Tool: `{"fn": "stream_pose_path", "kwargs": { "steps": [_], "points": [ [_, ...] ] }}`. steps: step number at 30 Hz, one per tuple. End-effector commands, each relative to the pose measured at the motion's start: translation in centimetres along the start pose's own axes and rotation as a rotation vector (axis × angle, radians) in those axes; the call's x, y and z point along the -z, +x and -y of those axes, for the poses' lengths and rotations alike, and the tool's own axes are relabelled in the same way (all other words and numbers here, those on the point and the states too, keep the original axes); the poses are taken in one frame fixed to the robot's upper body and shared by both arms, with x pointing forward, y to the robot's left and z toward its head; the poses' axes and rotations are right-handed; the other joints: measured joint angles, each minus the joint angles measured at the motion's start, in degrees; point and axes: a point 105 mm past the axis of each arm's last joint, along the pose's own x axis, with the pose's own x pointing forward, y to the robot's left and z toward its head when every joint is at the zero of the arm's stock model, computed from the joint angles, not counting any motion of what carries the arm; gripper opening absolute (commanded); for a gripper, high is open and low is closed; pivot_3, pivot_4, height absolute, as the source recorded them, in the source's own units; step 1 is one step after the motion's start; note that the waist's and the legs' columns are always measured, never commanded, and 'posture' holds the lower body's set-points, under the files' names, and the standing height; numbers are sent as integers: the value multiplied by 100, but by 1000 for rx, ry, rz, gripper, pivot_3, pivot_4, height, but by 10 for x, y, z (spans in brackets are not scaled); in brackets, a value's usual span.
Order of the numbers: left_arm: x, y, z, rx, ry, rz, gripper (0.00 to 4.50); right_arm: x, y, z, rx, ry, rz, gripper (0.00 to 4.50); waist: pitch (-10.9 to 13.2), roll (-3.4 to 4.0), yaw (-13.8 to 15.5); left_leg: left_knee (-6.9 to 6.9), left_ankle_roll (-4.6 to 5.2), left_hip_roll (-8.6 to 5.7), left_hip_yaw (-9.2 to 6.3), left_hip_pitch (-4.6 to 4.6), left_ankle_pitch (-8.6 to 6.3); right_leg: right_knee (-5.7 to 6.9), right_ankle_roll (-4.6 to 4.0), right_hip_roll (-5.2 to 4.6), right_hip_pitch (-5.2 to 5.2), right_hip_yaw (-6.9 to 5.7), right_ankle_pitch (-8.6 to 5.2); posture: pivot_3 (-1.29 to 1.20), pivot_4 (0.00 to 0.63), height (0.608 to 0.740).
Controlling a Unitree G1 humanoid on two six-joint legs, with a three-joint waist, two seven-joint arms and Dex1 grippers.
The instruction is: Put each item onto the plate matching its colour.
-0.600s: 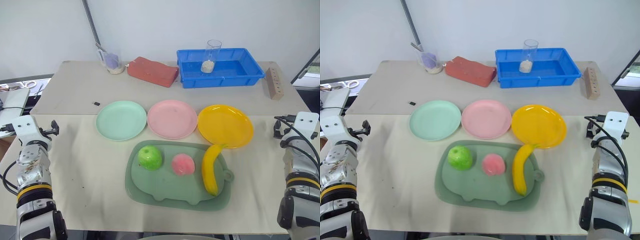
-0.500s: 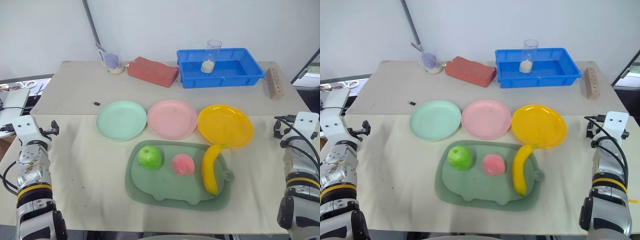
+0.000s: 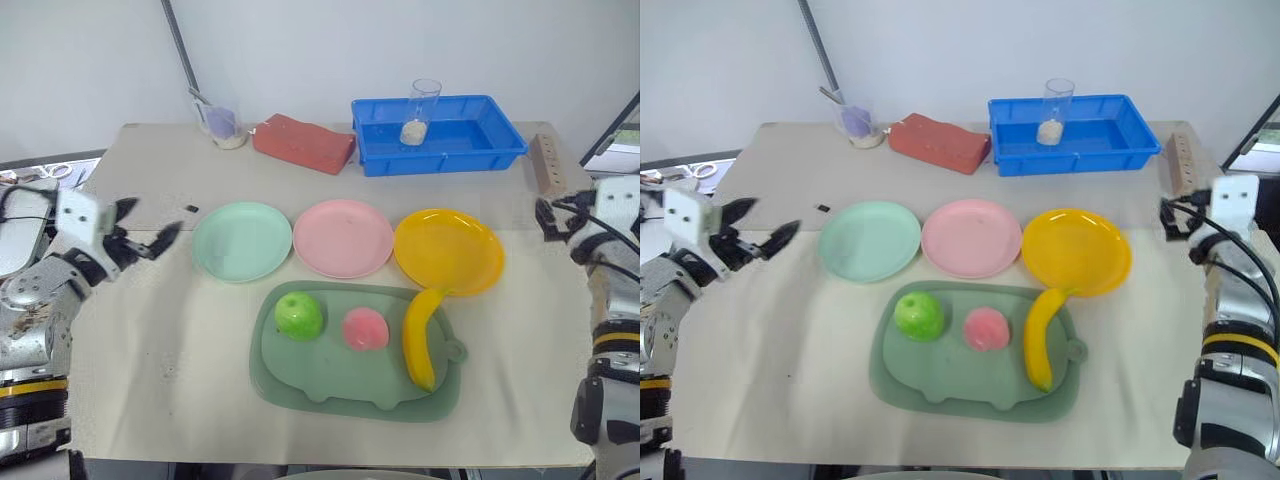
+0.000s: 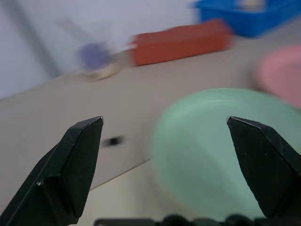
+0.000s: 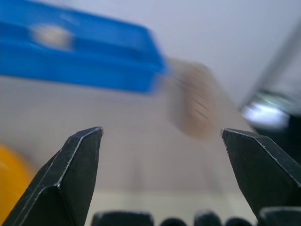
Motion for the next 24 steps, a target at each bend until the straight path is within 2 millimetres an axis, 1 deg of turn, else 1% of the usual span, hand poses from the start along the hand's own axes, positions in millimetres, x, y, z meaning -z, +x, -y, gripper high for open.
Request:
{"fn": "stream_pose_path", "kwargs": {
  "steps": [1,2,4,6,8,9,12,15,20,24],
  "points": [
    [-27,7,53,303,27,27,4500,-33,-12,-68,-431,-3,76,4455,0,3,13,0,0,0,0,-1,0,0,0,0,-1,0,0,0,150,740],
    [-31,7,66,381,22,27,4500,-36,-21,-87,-546,-12,70,4455,0,3,22,1,0,1,0,-4,0,0,0,0,-2,-1,0,0,150,740],
    [-37,5,91,525,11,19,4500,-42,-45,-124,-771,4,42,4455,2,6,52,6,1,1,-2,-12,0,0,1,0,-5,-3,0,0,150,740],
    [-35,0,111,665,14,-8,4500,-55,-75,-159,-989,41,23,4455,3,9,76,14,1,0,-2,-20,0,-2,1,-2,-7,-3,0,0,150,740],
    [-28,-2,121,753,29,-32,4500,-66,-101,-185,-1149,56,9,4455,8,6,83,17,1,0,-2,-21,-1,-4,0,-3,-9,-1,0,0,150,740],
    [-25,-1,124,776,37,-38,4500,-70,-110,-193,-1198,57,4,4455,11,0,84,17,1,0,-2,-19,-1,-4,0,-3,-8,0,0,0,150,740],
    [-16,5,127,816,79,-37,4500,-82,-127,-210,-1280,59,12,4455,16,-19,86,15,2,4,-6,-11,-2,-6,-9,-2,-14,-4,-6,0,150,740],
    [-5,20,128,814,86,-27,4500,-93,-135,-223,-1312,62,37,4455,18,-23,125,16,5,4,-6,-13,-4,-15,-16,-4,-26,-5,-10,0,150,740],
    [5,40,131,816,76,-6,4500,-92,-139,-229,-1302,60,25,4455,9,-23,184,19,8,2,-7,-37,-3,-13,-15,-3,-53,-3,-7,0,150,740],
    [15,49,135,835,62,-23,4500,-93,-142,-231,-1307,61,17,4455,9,-24,184,19,9,2,-7,-39,-3,-11,-14,0,-53,-3,-7,0,150,740]
  ]
}}
